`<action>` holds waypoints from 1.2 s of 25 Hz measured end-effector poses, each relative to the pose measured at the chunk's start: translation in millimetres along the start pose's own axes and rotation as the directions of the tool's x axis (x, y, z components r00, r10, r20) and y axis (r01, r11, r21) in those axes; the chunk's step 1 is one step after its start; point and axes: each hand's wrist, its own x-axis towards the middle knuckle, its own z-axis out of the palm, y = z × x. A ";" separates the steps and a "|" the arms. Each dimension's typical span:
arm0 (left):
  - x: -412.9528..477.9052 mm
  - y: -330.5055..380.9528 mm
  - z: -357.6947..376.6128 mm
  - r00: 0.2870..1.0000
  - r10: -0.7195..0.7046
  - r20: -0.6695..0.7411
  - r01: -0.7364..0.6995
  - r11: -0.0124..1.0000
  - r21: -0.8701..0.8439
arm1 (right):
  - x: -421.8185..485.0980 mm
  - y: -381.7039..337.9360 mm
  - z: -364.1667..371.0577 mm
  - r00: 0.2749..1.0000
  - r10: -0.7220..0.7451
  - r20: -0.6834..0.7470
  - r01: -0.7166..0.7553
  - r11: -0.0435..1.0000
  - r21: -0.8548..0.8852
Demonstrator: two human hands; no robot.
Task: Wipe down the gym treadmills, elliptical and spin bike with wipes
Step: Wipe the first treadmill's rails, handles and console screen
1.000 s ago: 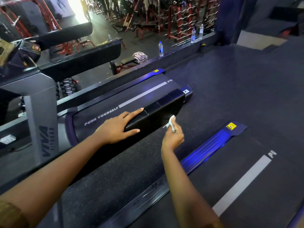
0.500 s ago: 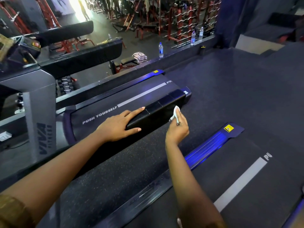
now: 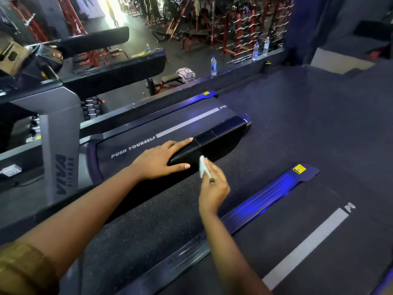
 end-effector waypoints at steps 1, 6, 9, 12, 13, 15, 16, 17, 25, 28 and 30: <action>-3.1 -1.1 -1.2 1.000 -0.002 -0.002 0.002 1.000 -0.010 | 18.3 -5.7 -4.8 0.998 -0.045 -0.042 0.044 0.999 -0.023; -44.9 -19.3 -4.3 0.999 -0.044 -0.027 0.044 0.999 0.018 | 60.2 -25.5 1.4 0.983 -0.169 0.071 0.180 0.964 -0.195; -61.4 -23.7 -0.2 0.997 -0.043 -0.066 0.048 0.996 0.076 | 41.9 -32.1 10.9 0.889 -0.334 0.312 0.446 0.784 -0.432; -59.8 -22.0 1.0 0.995 -0.043 -0.089 0.050 0.996 0.079 | 14.8 -45.3 20.5 0.816 -0.345 0.463 0.560 0.671 -0.486; -58.8 -21.6 1.1 0.995 -0.044 -0.092 0.052 0.996 0.079 | 5.8 -49.2 21.8 0.782 -0.338 0.524 0.593 0.661 -0.459; -59.8 -21.4 0.9 0.994 -0.037 -0.103 0.046 0.995 0.087 | -0.9 -51.5 17.8 0.702 -0.339 0.626 0.640 0.686 -0.346; -59.7 -21.2 0.4 0.993 -0.038 -0.108 0.048 0.995 0.092 | 4.0 -51.6 12.3 0.705 -0.319 0.634 0.610 0.729 -0.312; -59.8 -20.9 0.4 0.993 -0.037 -0.114 0.048 0.994 0.099 | 13.3 -51.6 6.3 0.751 -0.287 0.594 0.549 0.771 -0.322; -57.7 -19.5 1.1 0.989 -0.043 -0.139 0.062 0.989 0.135 | 45.8 -77.9 20.7 0.768 -0.044 0.639 0.581 0.468 -0.666; -57.8 -20.8 3.7 0.991 -0.065 -0.115 0.076 0.993 0.092 | 12.2 -79.5 26.0 0.644 -0.107 0.758 0.690 0.509 -0.515; -60.1 -20.3 1.1 0.993 -0.072 -0.095 0.079 0.994 0.076 | 4.6 -72.0 19.1 0.674 -0.214 0.707 0.631 0.665 -0.400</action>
